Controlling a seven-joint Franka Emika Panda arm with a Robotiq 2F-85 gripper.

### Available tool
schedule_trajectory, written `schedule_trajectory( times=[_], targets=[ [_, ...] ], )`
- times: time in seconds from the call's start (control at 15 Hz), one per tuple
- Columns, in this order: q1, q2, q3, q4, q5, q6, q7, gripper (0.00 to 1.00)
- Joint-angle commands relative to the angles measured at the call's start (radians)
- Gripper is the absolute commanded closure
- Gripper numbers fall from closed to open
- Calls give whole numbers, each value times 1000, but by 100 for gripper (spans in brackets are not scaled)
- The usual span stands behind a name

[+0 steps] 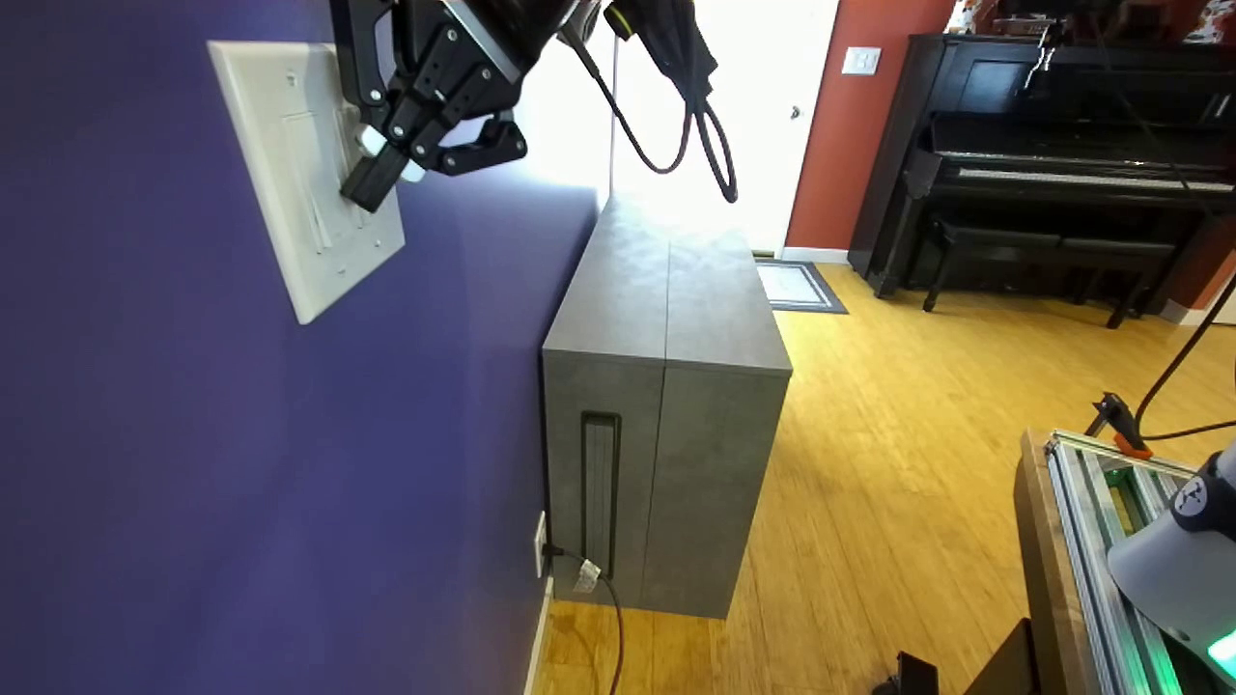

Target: Press the left and the right switches on the wall and lift the lights dimming switch in the middle of the two lights switches

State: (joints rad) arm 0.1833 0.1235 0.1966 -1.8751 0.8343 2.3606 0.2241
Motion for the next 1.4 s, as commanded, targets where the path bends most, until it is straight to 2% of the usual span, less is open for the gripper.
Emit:
schedule_trajectory(
  times=[0.0,0.4,1.33],
  targets=[
    [-6,-11,5,6,93,1,-44,100],
    [-15,-18,3,6,164,-29,-86,100],
    [-16,-25,0,3,170,-35,-97,100]
  ],
)
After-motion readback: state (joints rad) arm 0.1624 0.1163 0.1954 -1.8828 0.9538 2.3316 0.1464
